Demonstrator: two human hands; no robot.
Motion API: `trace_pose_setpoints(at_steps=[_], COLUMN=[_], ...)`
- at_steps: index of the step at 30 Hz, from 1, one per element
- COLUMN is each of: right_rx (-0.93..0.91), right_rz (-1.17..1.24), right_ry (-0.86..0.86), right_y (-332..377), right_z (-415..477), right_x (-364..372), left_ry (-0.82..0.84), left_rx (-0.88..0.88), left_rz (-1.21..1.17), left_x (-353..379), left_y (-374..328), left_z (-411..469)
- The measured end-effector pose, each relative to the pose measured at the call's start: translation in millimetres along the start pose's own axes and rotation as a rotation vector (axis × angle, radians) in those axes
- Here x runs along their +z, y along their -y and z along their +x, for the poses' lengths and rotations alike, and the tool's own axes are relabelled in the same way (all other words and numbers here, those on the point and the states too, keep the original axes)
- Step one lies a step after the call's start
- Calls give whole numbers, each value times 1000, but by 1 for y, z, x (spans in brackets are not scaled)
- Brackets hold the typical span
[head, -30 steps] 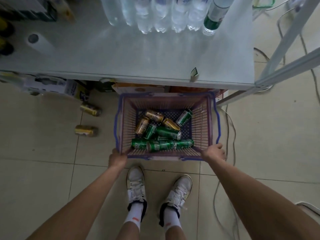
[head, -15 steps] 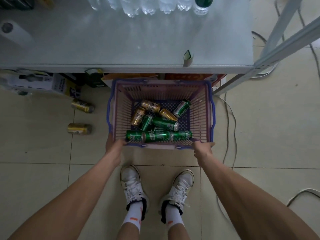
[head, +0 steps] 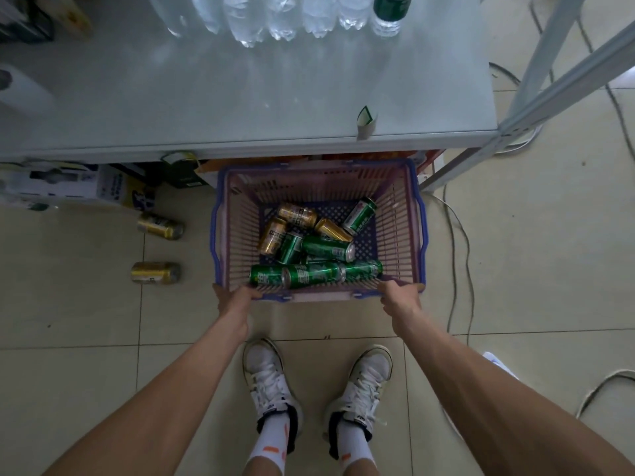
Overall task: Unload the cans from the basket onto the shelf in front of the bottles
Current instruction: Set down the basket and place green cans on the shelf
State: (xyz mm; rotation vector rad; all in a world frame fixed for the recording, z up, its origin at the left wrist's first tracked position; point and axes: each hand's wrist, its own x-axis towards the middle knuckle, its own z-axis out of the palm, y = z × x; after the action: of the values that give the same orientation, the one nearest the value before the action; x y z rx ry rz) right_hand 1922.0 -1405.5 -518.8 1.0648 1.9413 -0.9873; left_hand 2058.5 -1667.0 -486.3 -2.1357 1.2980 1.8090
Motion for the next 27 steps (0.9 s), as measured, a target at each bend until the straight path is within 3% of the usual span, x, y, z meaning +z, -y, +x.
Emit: trace_pose_setpoints(at_steps=[6,10,12,14,16,22,27], right_rx=[-108,-79,-111,-297,-469,-586,-621], right_rz=[-77,-127,-391,-731,-868,-1095,-1338], right_ry=[-2,53,52,-64,-131,85,240], right_y=[9,9,15,23,32,60,78], right_z=[-14,-2,-14,-33,-44,-26,28], right_x=[-1,1,-2,-3,1,24,48], left_ry=[-6,16,-4,-125,-202,205,398], left_rx=[106,166,222,344,476,796,921], left_rz=[89,143,327,602,763,997,1357], left_x=[-2,-6,-16,-28,-31,20,81], left_y=[2,2,7,14,15,-7,-15], left_z=[15,7,-3,-10,-11,4,45])
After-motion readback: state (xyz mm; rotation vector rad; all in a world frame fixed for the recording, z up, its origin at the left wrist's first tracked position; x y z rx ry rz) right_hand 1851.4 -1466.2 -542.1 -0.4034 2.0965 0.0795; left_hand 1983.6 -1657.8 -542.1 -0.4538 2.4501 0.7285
